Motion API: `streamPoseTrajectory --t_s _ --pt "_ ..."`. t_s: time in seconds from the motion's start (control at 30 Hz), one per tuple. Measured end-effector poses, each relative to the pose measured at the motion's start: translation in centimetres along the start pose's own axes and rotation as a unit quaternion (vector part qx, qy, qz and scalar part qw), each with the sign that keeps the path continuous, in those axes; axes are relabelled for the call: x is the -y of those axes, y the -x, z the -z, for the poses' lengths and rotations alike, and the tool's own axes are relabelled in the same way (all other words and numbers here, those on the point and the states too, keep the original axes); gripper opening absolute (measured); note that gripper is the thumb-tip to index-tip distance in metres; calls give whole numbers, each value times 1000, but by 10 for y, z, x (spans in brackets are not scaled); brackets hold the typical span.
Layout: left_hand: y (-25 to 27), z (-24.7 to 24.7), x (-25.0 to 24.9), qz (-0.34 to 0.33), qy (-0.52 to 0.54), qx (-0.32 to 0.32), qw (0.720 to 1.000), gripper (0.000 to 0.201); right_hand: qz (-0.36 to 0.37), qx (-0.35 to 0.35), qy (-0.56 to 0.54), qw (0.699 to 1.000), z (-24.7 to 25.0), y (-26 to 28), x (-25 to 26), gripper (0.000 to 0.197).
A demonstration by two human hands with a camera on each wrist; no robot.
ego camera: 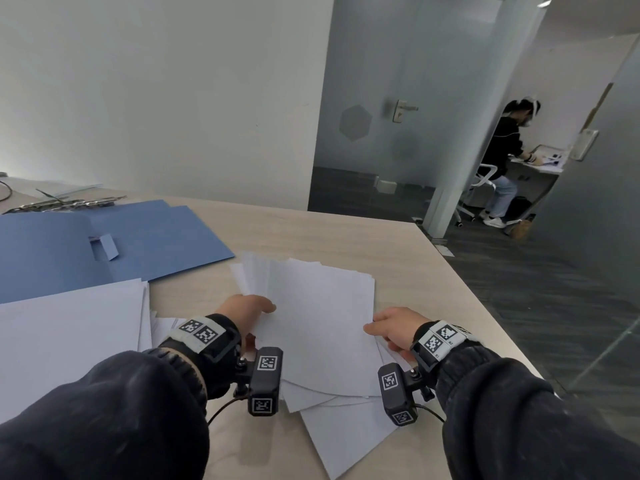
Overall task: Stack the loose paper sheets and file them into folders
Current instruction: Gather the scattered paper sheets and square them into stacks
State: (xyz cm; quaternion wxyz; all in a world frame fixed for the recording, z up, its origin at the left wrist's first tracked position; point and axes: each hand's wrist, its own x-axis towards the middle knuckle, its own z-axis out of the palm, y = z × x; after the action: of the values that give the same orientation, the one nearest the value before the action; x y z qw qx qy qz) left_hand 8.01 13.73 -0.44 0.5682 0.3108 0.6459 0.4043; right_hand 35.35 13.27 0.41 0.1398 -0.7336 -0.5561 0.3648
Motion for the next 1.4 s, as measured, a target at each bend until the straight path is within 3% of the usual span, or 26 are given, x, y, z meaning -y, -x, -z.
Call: streamPoseTrajectory --t_s 0.13,0.2,0.27,0.33,0.5,0.6,0.7,0.8,0.87,0.9,1.0,1.03,1.13,1.2,1.27,1.3,1.4 --pt "-7 1 1 5 43 10 999 36 -23 0 -21 1000 0 -3 1 36" --pt "-8 0 3 -8 78 1 997 45 -12 -1 10 1000 -1 -5 -1 52" --pt "-5 -2 8 -6 100 -32 994 31 -1 1 20 1000 -1 -4 -2 63" --pt "-3 -4 13 12 101 -40 994 9 15 8 49 999 1 -5 -3 60" --pt "4 -9 12 17 103 16 994 6 18 8 84 996 2 -5 -2 74" --pt "3 -3 11 28 61 33 997 3 24 10 115 993 4 -7 0 70" --pt "-1 2 14 16 -8 68 998 27 25 10 125 992 4 -13 -2 68" --pt "-3 8 13 34 -42 100 994 32 38 15 142 989 3 -19 -3 66" --pt "-23 9 22 63 -53 96 992 78 46 15 143 989 4 -18 -5 65" --pt "-34 9 27 60 -54 99 992 89 48 16 141 989 5 -17 -5 64" --pt "-33 0 24 16 -60 81 995 53 53 25 147 987 4 -20 -10 61" --pt "-25 -3 20 -6 -68 72 995 50 58 29 143 988 4 -20 -11 60" --pt "-19 -3 19 -57 -68 63 994 48 56 -7 60 997 4 -19 -17 61" --pt "-9 -1 17 -55 -31 76 995 31 34 -66 25 997 5 -21 -24 73" --pt "4 1 13 -58 7 98 994 34 22 -93 -11 995 5 -25 -28 88" --pt "6 3 12 -63 15 112 992 40 35 -82 -70 994 5 -25 -28 85" --pt "9 3 9 -54 32 144 988 47 103 -6 -259 960 5 -12 -14 50"
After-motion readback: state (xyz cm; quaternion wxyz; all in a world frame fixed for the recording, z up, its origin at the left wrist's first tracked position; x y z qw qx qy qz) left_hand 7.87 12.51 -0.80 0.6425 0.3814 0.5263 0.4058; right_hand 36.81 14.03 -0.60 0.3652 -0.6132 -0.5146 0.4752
